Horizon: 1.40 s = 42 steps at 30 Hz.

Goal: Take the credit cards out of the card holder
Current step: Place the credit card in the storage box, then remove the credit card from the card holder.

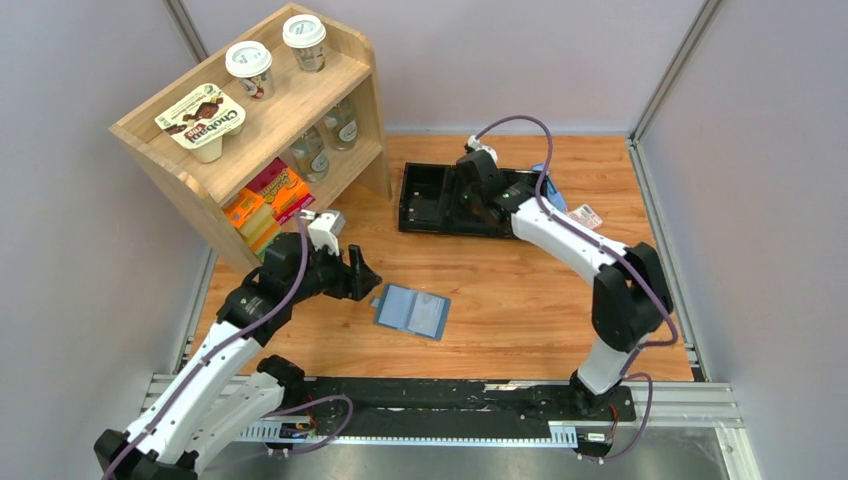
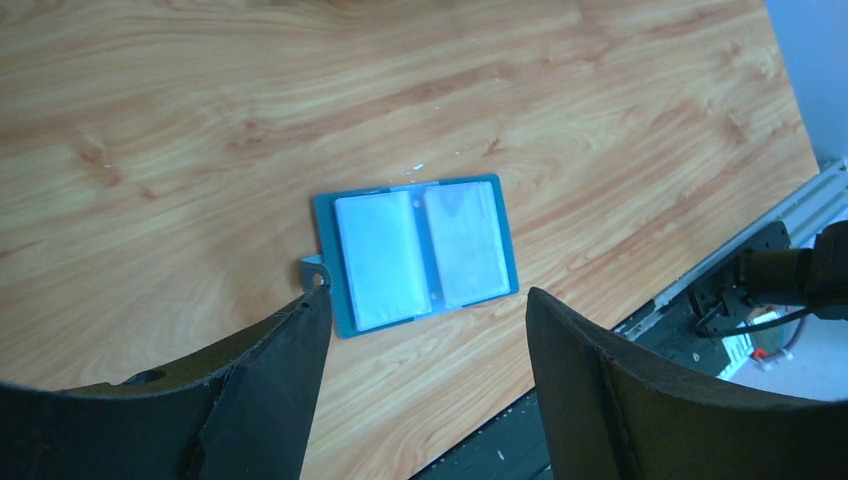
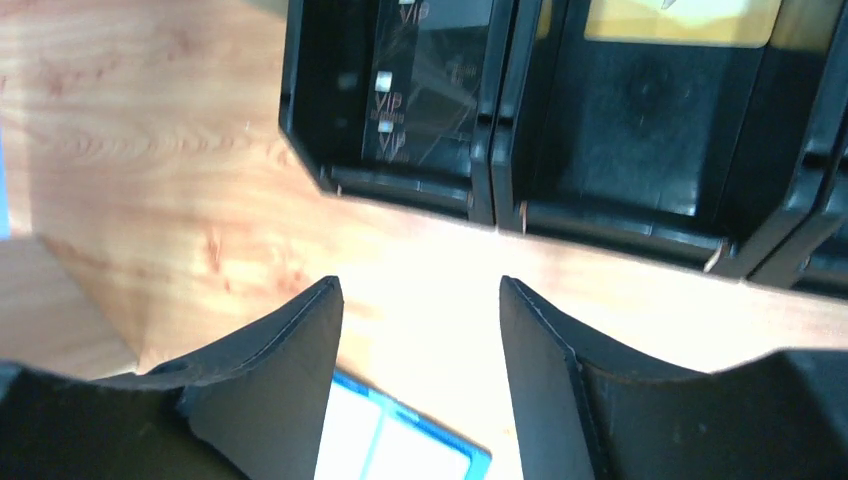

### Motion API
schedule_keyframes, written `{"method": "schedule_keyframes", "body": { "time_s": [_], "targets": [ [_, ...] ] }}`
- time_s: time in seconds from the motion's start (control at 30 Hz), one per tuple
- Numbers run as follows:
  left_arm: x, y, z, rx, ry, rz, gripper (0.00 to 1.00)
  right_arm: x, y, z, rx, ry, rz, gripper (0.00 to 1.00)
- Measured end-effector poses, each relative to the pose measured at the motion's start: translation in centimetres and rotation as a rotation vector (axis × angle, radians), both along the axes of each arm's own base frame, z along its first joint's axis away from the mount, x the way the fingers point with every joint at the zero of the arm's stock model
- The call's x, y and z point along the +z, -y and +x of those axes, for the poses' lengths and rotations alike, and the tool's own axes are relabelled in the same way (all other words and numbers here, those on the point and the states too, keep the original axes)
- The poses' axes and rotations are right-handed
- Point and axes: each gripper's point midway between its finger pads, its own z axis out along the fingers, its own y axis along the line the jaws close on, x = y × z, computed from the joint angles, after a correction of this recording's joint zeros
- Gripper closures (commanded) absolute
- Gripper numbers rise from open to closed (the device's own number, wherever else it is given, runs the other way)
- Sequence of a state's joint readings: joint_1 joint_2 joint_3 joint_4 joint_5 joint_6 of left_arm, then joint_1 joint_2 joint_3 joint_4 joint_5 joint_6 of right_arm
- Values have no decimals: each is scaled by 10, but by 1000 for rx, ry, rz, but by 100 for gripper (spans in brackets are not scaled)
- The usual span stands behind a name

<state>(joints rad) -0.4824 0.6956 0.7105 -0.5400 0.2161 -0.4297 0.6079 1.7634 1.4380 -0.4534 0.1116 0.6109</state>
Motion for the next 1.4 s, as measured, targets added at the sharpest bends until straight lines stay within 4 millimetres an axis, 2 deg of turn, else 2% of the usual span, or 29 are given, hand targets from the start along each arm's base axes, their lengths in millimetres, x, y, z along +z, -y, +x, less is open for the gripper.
{"method": "schedule_keyframes", "body": {
  "time_s": [0.07, 0.13, 0.23, 0.33, 0.43, 0.57, 0.73, 0.9, 1.1, 1.2, 1.33, 1.4],
  "targets": [
    [-5, 7, 2, -19, -29, -11, 21, 2, 0, -19, 33, 2, 16, 38],
    [-12, 13, 4, -36, -56, -17, 21, -7, -4, -46, 92, -16, 34, 38],
    [-22, 19, 7, -48, -98, -17, 21, -36, -15, -94, 208, -80, 31, 39],
    [-33, 23, 10, -50, -143, -11, 21, -69, -29, -146, 343, -149, -4, 46],
    [-39, 24, 13, -43, -168, -4, 21, -92, -38, -190, 464, -201, -35, 55],
    [-43, 25, 16, -31, -181, -2, 21, -102, -47, -217, 555, -219, -34, 60],
    [-54, 27, 19, -24, -219, 11, 21, -112, -49, -221, 585, -227, -53, 62],
    [-62, 31, 18, -33, -247, 21, 21, -127, -41, -214, 584, -267, -68, 62],
    [-74, 39, 17, -54, -290, 34, 21, -126, -29, -188, 585, -248, -75, 62],
    [-82, 45, 16, -67, -315, 39, 21, -128, -15, -173, 571, -248, -106, 60],
    [-89, 51, 16, -78, -341, 38, 21, -130, 2, -165, 544, -273, -149, 52],
    [-92, 54, 16, -77, -353, 34, 22, -126, 2, -163, 539, -276, -152, 48]
  ]
}}
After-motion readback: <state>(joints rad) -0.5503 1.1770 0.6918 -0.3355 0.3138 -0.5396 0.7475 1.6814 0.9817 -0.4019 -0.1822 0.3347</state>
